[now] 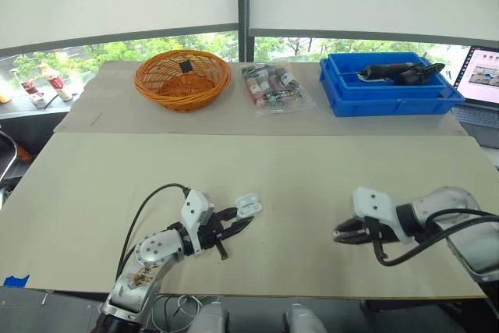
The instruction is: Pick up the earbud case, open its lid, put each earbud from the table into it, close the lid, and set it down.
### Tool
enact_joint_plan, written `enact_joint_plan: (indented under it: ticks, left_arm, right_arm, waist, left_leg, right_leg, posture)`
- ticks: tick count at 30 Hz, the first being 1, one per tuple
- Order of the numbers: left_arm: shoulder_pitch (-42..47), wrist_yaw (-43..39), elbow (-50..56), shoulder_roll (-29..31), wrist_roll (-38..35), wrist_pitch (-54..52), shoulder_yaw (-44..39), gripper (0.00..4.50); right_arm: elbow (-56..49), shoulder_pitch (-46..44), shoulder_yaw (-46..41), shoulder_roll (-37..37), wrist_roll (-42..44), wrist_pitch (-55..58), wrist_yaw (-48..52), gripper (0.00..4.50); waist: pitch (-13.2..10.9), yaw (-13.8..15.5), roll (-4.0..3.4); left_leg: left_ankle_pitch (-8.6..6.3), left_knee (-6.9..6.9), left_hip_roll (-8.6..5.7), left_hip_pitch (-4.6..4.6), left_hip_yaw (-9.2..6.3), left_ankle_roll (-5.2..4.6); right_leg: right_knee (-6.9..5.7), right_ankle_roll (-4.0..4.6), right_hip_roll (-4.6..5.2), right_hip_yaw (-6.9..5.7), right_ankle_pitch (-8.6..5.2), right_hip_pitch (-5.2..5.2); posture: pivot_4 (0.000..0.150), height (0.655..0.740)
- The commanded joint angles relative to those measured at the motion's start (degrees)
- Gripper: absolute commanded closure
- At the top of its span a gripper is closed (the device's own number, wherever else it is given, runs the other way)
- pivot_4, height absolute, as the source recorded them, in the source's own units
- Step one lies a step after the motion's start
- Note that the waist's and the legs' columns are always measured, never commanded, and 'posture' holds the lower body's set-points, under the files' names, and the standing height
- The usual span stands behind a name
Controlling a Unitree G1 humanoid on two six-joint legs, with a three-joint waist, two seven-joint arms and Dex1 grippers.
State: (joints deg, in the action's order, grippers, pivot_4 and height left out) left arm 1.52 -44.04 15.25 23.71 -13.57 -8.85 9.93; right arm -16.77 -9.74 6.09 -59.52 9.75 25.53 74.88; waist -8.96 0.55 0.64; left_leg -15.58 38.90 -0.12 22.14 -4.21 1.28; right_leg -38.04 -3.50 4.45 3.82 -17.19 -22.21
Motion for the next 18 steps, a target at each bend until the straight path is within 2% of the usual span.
enact_joint_plan:
  ticks: [1,9,14,16,18]
  left_arm:
    - [0.29,-0.41,1.38,0.19,-0.64,1.05,-0.27,3.90]
    - [-0.57,-0.60,2.43,0.53,-0.73,0.59,-0.15,3.90]
    - [-1.30,-0.28,3.42,0.75,-0.86,0.18,-0.10,3.90]
    - [-2.02,0.04,4.16,0.72,-0.84,-0.12,0.01,3.90]
    - [-2.89,0.28,4.89,0.72,-0.85,-0.44,0.06,3.90]
  right_arm:
    - [1.48,2.03,-1.90,-2.60,-0.92,-6.28,1.10,4.16]
    - [8.26,5.45,-0.60,-8.37,-3.02,-17.41,5.35,4.16]
    - [10.97,4.21,0.14,-8.74,-4.13,-18.64,5.25,4.16]
    - [11.06,4.02,0.31,-8.86,-4.26,-18.41,5.25,3.11]
    - [10.41,4.44,-0.26,-8.96,-3.76,-18.49,5.18,2.47]
  waist:
    - [0.00,-0.11,0.00]
    - [-0.01,-0.27,0.02]
    - [-0.01,-0.11,0.02]
    - [-0.01,-0.13,0.02]
    - [-0.01,-0.14,0.05]
  left_leg:
    - [0.00,0.00,0.02,-0.01,0.03,0.00]
    - [0.00,-0.02,0.03,-0.06,0.17,0.00]
    - [0.00,0.00,0.03,-0.07,0.19,0.00]
    - [0.00,0.00,0.03,-0.07,0.18,0.00]
    - [0.00,0.00,0.04,-0.08,0.18,0.00]
  right_leg:
    - [0.00,0.00,-0.01,0.00,0.00,0.00]
    - [0.04,0.00,-0.02,0.00,0.00,0.08]
    - [0.05,0.00,0.00,0.00,0.00,0.10]
    - [0.04,0.00,-0.01,0.00,0.00,0.10]
    - [0.05,0.00,-0.01,0.00,0.00,0.12]
  posture:
    - [0.150,0.7400]
    - [0.150,0.7400]
    - [0.150,0.7400]
    - [0.150,0.7400]
    - [0.150,0.7400]
